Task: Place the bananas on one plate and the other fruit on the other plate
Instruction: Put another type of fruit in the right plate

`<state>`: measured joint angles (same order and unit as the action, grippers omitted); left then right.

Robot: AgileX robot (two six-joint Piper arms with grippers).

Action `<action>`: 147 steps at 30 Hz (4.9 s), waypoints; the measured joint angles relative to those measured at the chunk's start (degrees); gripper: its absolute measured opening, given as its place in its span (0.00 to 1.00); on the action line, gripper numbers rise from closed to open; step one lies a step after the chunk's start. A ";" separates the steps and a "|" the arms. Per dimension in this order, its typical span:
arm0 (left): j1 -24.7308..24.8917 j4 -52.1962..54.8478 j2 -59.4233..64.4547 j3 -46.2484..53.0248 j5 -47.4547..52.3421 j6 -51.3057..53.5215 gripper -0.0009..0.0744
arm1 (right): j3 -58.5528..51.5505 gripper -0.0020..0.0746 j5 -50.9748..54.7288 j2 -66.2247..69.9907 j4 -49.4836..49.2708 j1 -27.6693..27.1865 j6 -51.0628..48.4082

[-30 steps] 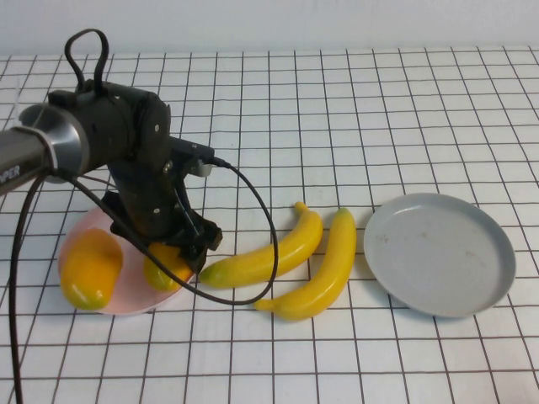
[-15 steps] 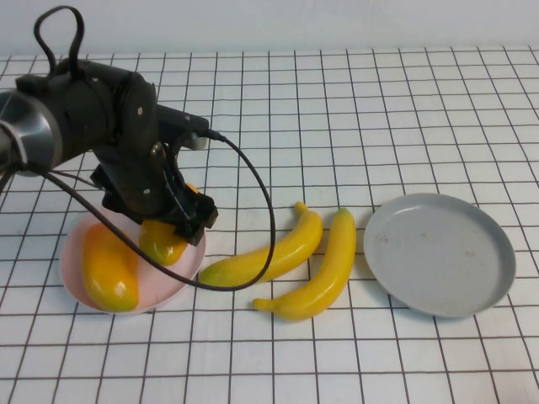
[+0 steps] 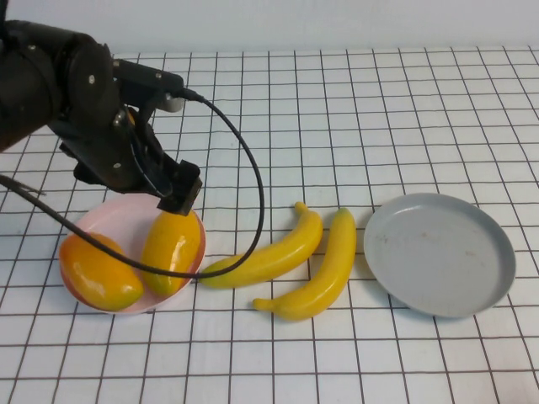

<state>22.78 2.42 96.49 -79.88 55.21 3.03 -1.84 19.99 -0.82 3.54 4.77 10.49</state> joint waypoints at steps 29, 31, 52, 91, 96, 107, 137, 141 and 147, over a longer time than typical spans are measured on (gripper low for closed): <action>2.75 7.42 -66.98 47.81 -20.31 -19.77 0.01 | 0.00 0.01 0.00 0.00 0.00 0.00 0.00; 2.75 9.04 -70.20 50.63 -21.42 -21.11 0.01 | 0.00 0.01 0.00 0.00 0.00 0.00 0.00; -18.46 4.76 -97.02 81.27 -44.66 -9.99 0.01 | 0.00 0.01 0.00 0.00 0.00 0.00 0.00; -18.68 3.20 -97.14 81.29 -33.69 -4.46 0.01 | 0.00 0.01 0.00 0.00 0.00 0.00 0.00; -18.68 3.20 -97.14 81.29 -33.69 -4.42 0.01 | 0.00 0.01 0.00 0.00 0.00 0.00 0.00; -18.68 3.20 -97.14 81.29 -33.69 -4.42 0.01 | 0.00 0.01 0.00 0.00 0.00 0.00 0.00; -18.68 3.20 -97.14 81.29 -33.69 -4.42 0.01 | 0.00 0.01 -17.24 0.00 -81.19 0.00 -22.25; -18.68 3.20 -97.14 81.29 -33.69 -4.42 0.01 | 0.00 0.01 -12.71 0.00 -80.70 0.00 -23.34; -18.68 3.20 -97.14 81.29 -33.69 -4.42 0.01 | 9.94 0.01 -0.96 3.65 -63.49 0.00 -27.98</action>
<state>4.10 5.62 -0.65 1.41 21.52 -1.39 8.10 19.03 2.82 -59.96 4.77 -17.49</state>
